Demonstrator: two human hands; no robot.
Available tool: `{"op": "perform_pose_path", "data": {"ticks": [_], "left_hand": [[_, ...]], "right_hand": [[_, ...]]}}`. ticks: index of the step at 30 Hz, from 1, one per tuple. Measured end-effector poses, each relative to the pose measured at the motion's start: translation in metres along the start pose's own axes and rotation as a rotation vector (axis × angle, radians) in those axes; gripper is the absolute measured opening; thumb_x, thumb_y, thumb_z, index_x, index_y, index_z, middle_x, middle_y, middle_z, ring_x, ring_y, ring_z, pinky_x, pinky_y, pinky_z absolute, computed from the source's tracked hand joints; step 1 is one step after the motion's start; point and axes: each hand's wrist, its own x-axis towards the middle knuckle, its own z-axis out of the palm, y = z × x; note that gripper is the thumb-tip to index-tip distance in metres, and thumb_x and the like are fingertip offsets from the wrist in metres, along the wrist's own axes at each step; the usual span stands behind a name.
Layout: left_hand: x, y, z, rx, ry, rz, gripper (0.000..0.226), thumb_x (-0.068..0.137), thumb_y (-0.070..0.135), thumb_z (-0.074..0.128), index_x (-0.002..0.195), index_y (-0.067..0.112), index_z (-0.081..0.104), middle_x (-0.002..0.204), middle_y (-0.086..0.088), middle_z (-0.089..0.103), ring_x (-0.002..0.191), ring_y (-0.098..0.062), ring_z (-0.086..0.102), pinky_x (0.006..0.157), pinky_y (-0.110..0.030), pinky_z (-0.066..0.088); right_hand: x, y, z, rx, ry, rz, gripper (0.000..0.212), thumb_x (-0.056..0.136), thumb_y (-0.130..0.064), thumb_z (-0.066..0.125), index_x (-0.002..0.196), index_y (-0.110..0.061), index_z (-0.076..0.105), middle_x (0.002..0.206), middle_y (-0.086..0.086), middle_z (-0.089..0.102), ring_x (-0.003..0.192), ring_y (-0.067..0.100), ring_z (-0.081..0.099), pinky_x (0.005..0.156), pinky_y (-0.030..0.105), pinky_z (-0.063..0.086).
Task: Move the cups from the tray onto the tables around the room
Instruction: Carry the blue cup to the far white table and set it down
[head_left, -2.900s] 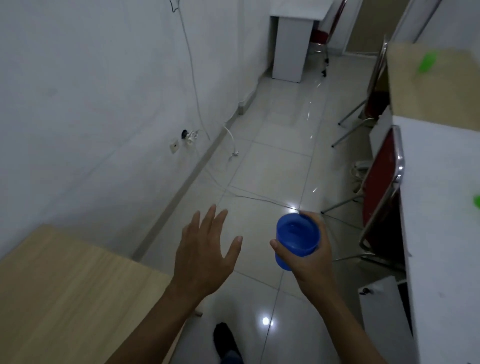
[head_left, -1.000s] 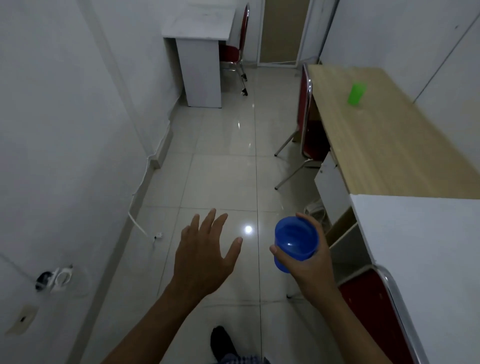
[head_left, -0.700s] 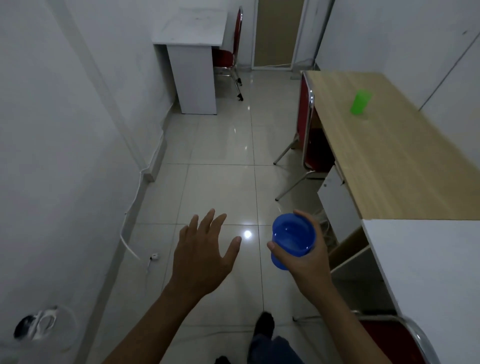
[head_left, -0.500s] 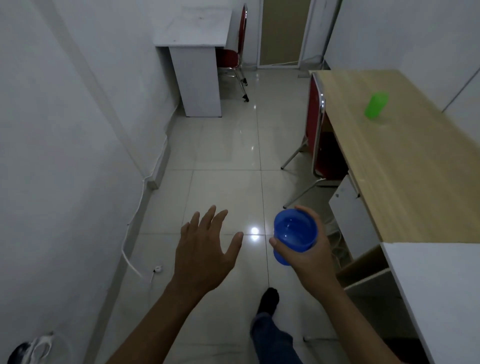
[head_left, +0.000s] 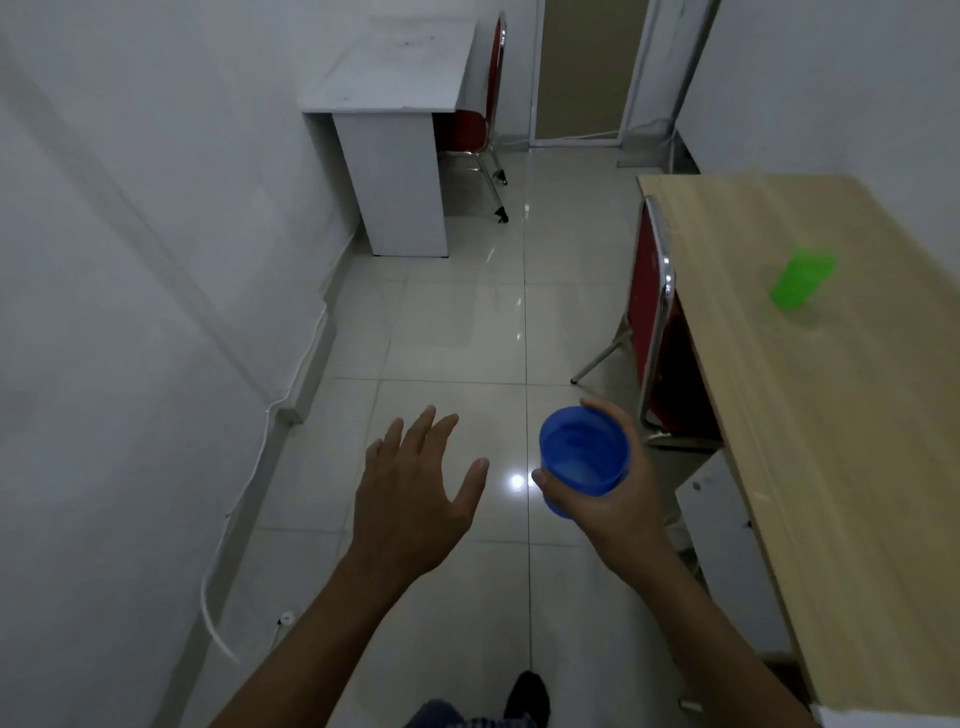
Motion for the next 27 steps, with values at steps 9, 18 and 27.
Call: {"op": "perform_pose_path", "data": {"ticks": [9, 18, 27], "left_hand": [[0.136, -0.003, 0.013, 0.004, 0.03, 0.027, 0.071, 0.091, 0.068, 0.037, 0.147, 0.026, 0.045, 0.158, -0.002, 0.041, 0.147, -0.031, 0.034, 0.118, -0.048, 0.023], [0.299, -0.039, 0.026, -0.016, -0.003, 0.067, 0.073, 0.091, 0.07, 0.029, 0.147, 0.025, 0.046, 0.157, -0.004, 0.041, 0.147, -0.033, 0.034, 0.119, -0.052, 0.021], [0.443, -0.074, 0.018, 0.031, -0.055, 0.061, 0.072, 0.093, 0.066, 0.032, 0.15, 0.023, 0.04, 0.16, -0.006, 0.036, 0.148, -0.034, 0.029, 0.12, -0.055, 0.022]], "right_hand": [[0.131, 0.024, 0.007, -0.027, 0.025, 0.008, 0.081, 0.07, -0.007, 0.09, 0.139, -0.02, 0.05, 0.133, -0.006, 0.058, 0.12, -0.001, 0.056, 0.091, 0.009, 0.049], [0.277, 0.043, 0.046, -0.068, 0.074, -0.017, 0.078, 0.069, -0.011, 0.089, 0.136, -0.025, 0.052, 0.124, -0.025, 0.061, 0.12, 0.0, 0.058, 0.093, 0.01, 0.049], [0.421, 0.059, 0.088, -0.059, 0.058, -0.006, 0.073, 0.073, -0.002, 0.087, 0.134, -0.021, 0.051, 0.128, -0.006, 0.058, 0.115, -0.001, 0.058, 0.09, 0.01, 0.048]]}}
